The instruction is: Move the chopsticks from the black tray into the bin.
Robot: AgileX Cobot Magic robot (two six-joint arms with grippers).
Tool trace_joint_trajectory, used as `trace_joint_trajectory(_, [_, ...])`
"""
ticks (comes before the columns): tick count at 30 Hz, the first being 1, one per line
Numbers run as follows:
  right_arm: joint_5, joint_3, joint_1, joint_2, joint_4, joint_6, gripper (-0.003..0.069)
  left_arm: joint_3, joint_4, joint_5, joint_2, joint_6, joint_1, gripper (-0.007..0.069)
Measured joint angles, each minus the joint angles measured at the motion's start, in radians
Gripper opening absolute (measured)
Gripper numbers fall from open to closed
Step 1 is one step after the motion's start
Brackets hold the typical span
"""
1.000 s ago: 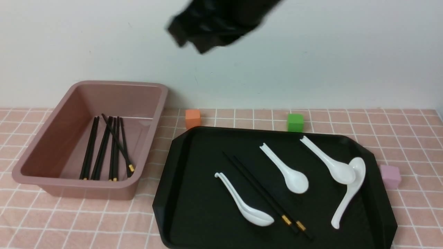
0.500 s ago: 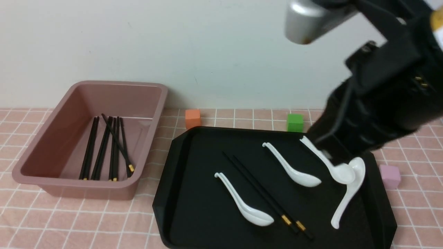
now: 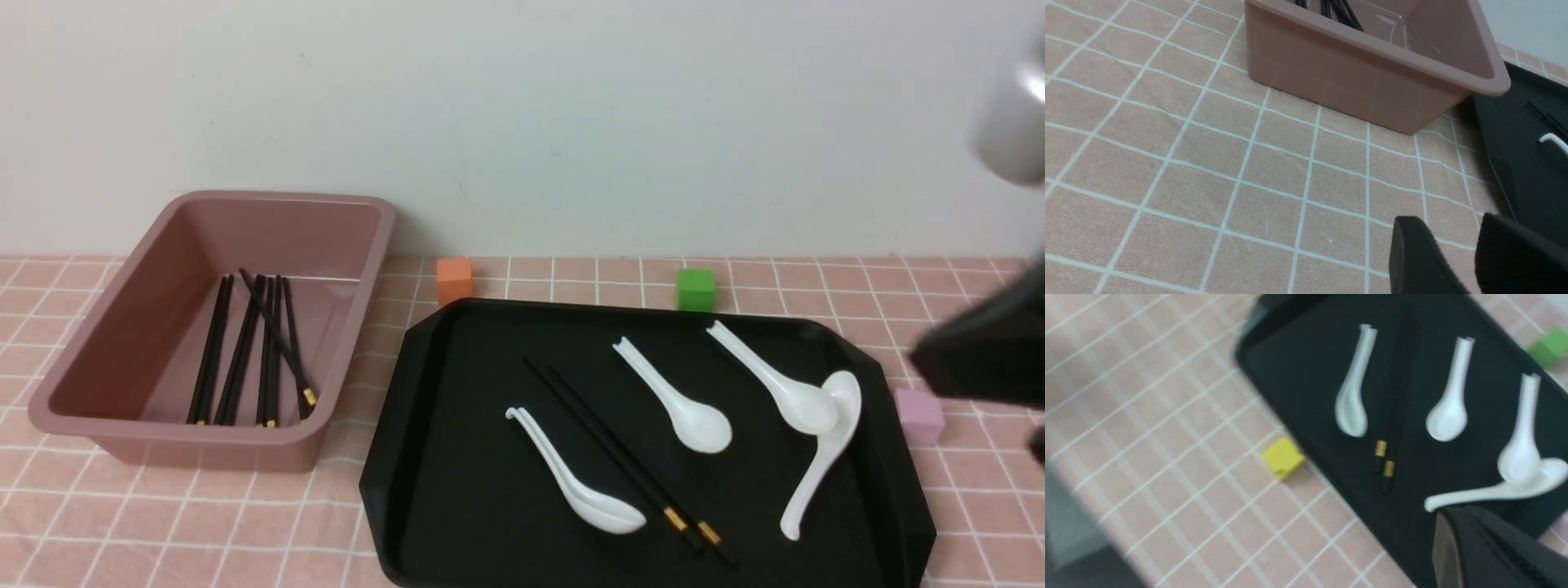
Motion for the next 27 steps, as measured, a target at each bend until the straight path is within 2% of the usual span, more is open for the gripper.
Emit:
trace_joint_trajectory(1, [-0.079, 0.099, -0.059, -0.068, 0.013, 0.0, -0.0013, 0.0, 0.0, 0.0, 0.0, 0.0, 0.0, 0.0239])
trace_joint_trajectory(2, [-0.093, 0.117, -0.069, -0.068, 0.015, 0.0, -0.0013, 0.0, 0.0, 0.0, 0.0, 0.0, 0.0, 0.0239])
trace_joint_trajectory(6, [-0.453, 0.535, -0.284, -0.321, 0.04, -0.003, -0.0013, 0.0, 0.0, 0.0, 0.0, 0.0, 0.0, 0.0239])
trace_joint_trajectory(10, [-0.661, 0.852, -0.428, -0.572, 0.043, -0.003, -0.0013, 0.0, 0.0, 0.0, 0.0, 0.0, 0.0, 0.0239])
trace_joint_trajectory(11, [-0.661, 0.852, -0.428, -0.585, 0.043, -0.003, -0.0013, 0.0, 0.0, 0.0, 0.0, 0.0, 0.0, 0.0239])
trace_joint_trajectory(13, [-0.719, 1.013, -0.491, -0.735, 0.043, -0.003, -0.0013, 0.0, 0.0, 0.0, 0.0, 0.0, 0.0, 0.0239])
trace_joint_trajectory(17, [-0.734, 1.169, -0.538, -0.9, 0.057, -0.003, -0.0013, 0.0, 0.0, 0.0, 0.0, 0.0, 0.0, 0.0239])
trace_joint_trajectory(27, [-0.707, 1.19, -0.554, -0.969, 0.095, -0.003, -0.0013, 0.0, 0.001, -0.001, 0.0, 0.0, 0.0, 0.0239])
